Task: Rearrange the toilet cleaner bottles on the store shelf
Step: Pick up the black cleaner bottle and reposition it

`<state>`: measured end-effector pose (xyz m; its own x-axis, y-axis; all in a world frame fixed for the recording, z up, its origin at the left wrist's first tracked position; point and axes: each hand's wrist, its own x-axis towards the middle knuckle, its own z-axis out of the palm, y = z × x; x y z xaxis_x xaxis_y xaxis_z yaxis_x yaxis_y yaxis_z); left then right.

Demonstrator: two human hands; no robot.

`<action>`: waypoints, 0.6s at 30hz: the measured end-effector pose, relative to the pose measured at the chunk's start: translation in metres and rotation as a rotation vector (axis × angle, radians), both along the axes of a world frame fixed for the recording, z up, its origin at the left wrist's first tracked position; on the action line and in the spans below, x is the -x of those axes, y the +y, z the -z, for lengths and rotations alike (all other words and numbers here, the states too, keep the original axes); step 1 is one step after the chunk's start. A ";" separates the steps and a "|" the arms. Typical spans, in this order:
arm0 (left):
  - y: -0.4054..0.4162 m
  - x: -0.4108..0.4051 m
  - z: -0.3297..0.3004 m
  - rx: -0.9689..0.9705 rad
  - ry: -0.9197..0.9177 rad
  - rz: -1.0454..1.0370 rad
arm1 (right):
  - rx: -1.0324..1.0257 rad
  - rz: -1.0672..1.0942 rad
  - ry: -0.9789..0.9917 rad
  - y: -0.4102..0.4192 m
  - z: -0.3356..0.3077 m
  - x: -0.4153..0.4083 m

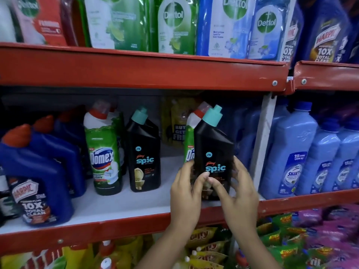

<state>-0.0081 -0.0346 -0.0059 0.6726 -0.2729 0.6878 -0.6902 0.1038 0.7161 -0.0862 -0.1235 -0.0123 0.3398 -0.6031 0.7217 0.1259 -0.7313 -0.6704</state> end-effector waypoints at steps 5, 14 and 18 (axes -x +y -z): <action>0.052 -0.020 -0.005 0.004 -0.044 -0.098 | -0.015 -0.092 -0.020 0.045 -0.005 -0.027; 0.123 -0.049 0.003 -0.069 -0.050 -0.247 | -0.075 -0.218 -0.009 0.106 0.003 -0.065; 0.132 -0.055 0.008 -0.097 -0.042 -0.242 | -0.101 -0.236 0.031 0.112 0.012 -0.072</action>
<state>0.0468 0.0977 -0.0140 0.6974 -0.1737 0.6953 -0.7163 -0.1356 0.6845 -0.0145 -0.0115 -0.0244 0.5003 -0.5729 0.6492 0.2635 -0.6135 -0.7445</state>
